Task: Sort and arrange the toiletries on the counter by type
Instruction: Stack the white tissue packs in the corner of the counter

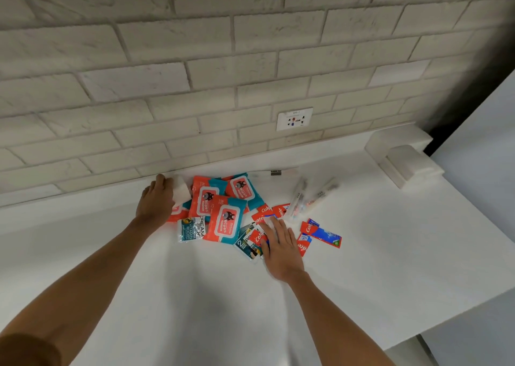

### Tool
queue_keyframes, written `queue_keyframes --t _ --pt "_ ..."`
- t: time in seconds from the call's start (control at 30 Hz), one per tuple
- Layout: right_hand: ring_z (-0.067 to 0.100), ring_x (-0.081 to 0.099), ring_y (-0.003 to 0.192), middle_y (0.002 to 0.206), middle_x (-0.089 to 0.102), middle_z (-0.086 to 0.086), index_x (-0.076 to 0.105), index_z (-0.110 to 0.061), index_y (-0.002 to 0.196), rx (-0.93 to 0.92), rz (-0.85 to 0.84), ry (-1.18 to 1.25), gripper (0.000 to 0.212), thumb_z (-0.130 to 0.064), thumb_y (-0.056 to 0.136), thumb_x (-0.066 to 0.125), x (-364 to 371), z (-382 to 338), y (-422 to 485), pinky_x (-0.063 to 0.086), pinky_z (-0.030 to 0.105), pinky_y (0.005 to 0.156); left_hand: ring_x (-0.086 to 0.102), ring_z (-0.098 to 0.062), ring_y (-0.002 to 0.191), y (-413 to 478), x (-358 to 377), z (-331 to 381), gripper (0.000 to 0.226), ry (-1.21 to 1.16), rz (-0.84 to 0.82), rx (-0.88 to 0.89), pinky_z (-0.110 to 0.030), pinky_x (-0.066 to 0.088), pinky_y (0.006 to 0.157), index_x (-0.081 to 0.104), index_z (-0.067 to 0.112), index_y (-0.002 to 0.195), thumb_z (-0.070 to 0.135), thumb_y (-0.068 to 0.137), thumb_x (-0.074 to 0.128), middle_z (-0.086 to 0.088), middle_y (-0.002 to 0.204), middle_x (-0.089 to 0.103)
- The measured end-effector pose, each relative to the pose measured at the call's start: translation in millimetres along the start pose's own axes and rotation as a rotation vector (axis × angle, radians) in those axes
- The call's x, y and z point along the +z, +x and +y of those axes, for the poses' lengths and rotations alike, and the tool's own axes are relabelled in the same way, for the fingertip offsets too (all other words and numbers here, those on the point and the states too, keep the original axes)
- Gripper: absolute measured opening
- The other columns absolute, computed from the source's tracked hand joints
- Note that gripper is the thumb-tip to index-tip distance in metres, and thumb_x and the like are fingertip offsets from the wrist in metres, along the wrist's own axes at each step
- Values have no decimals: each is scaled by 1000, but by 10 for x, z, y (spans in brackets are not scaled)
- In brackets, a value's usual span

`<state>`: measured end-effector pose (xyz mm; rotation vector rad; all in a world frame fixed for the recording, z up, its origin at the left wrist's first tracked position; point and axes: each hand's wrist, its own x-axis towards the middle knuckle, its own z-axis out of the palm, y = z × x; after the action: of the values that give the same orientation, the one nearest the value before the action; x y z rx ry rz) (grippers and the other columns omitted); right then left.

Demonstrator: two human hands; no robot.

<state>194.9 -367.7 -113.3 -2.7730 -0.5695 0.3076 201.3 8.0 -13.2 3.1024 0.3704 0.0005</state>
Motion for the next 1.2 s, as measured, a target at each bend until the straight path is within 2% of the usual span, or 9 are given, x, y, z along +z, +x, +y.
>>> queue_keyframes --t 0.27,0.33,0.47,0.57,0.63,0.7,0.77,0.93,1.2 --pt "22 -14 165 179 -10 -5 -1 -42 168 6 -1 -21 91 -73 87 -27 20 -7 14 1 44 134 65 -34 99 -144 -178 58 55 -90 12 -32 -46 50 86 42 10 127 19 86 77 -13 115 66" --pt "22 -11 166 180 -6 -6 7 -42 168 14 -29 22 84 -73 93 -15 -39 -27 30 0 44 133 63 -34 105 -192 -258 112 55 -111 42 -33 -46 49 89 46 10 131 18 86 76 -13 119 65" --pt "24 13 165 177 20 -6 37 -36 162 41 -48 201 52 -45 111 48 -161 -15 133 17 47 133 60 -34 113 -316 -472 296 54 -160 133 37 -49 46 96 52 10 138 16 89 74 -12 128 63" --pt "20 26 161 171 35 -8 55 -31 151 104 102 335 44 -41 108 60 -329 -86 137 36 43 127 57 -31 116 -454 -635 494 54 -228 178 110 -49 44 102 52 16 140 21 90 73 -8 132 62" --pt "10 44 150 161 49 -6 63 -29 141 142 210 482 35 -40 109 59 -550 -226 74 45 28 116 54 -30 123 -576 -730 659 54 -285 191 143 -50 40 109 52 21 142 25 92 72 -5 137 60" --pt "-6 67 114 139 65 -7 67 -29 130 217 226 728 26 -42 110 57 -828 -420 -38 55 10 85 53 -30 128 -712 -807 840 57 -321 220 204 -53 40 113 51 24 144 26 92 74 -4 141 59" --pt "-1 74 101 125 73 -10 66 -31 129 336 139 1010 36 -56 108 50 -1101 -624 -166 55 14 69 55 -30 129 -834 -854 1010 63 -312 279 311 -56 43 111 52 26 142 26 86 80 -3 141 60" --pt "31 80 103 109 82 9 66 -27 128 459 -116 1649 55 -71 105 42 -1505 -831 -459 59 50 104 52 -28 131 -1012 -839 1353 71 -219 464 601 -55 40 112 59 21 139 7 74 85 -1 140 61" --pt "28 76 114 117 80 8 70 -13 132 436 13 1813 38 -39 104 67 -1592 -706 -741 63 45 95 43 -33 145 -1261 -732 1748 68 -121 554 743 -62 31 118 56 19 147 8 84 80 -9 152 52"
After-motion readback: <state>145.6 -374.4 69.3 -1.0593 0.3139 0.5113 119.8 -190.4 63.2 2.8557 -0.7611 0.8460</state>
